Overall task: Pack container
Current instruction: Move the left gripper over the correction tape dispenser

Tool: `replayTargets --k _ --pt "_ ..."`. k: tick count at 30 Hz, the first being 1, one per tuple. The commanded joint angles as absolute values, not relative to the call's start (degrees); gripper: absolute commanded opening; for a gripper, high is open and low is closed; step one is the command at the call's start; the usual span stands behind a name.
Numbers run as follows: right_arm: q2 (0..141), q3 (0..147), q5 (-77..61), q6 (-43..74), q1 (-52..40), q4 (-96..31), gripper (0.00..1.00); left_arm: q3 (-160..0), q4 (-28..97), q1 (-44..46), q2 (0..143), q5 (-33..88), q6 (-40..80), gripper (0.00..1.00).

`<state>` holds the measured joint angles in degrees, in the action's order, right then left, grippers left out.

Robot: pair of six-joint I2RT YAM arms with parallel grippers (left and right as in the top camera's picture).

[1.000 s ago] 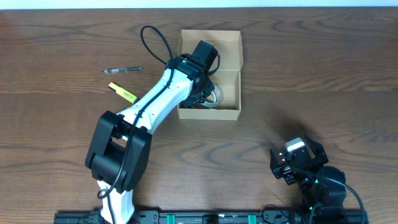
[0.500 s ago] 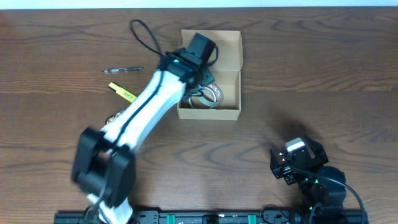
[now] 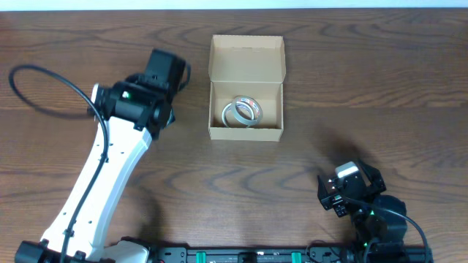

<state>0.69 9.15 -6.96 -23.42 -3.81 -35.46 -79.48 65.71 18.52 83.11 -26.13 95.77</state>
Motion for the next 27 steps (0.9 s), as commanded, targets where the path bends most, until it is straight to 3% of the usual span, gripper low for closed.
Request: replayTargets --k 1,3,4,5,6,10,19,27 --pt "0.34 8.97 -6.87 -22.76 -3.40 -35.57 0.99 -72.69 65.69 17.15 81.03 -28.49 110.72 0.67" --pt "0.34 8.97 -6.87 -22.76 -3.40 -35.57 0.99 -69.49 65.73 16.67 80.55 -28.51 116.18 0.67" --pt "0.34 8.97 -6.87 -22.76 -3.40 -35.57 0.99 -67.51 65.69 15.99 80.58 -28.51 119.48 0.74" --pt "0.34 8.97 -6.87 -22.76 -3.40 -35.57 0.99 -66.54 65.10 15.07 80.66 -28.58 119.39 0.93" --pt "0.34 8.97 -6.87 -22.76 -3.40 -35.57 0.99 -66.28 64.77 13.93 80.90 -28.42 119.42 0.95" --pt "0.34 8.97 -6.87 -22.76 -3.40 -35.57 0.99 -66.26 63.90 8.62 84.25 -19.59 119.39 0.96" --pt "0.34 8.97 -6.87 -22.76 -3.40 -35.57 0.99 -66.26 50.13 4.25 94.65 -20.05 119.39 0.95" --pt "0.34 8.97 -6.87 -22.76 -3.40 -35.57 0.99 -66.26 48.80 1.37 98.78 -19.92 119.39 0.95"
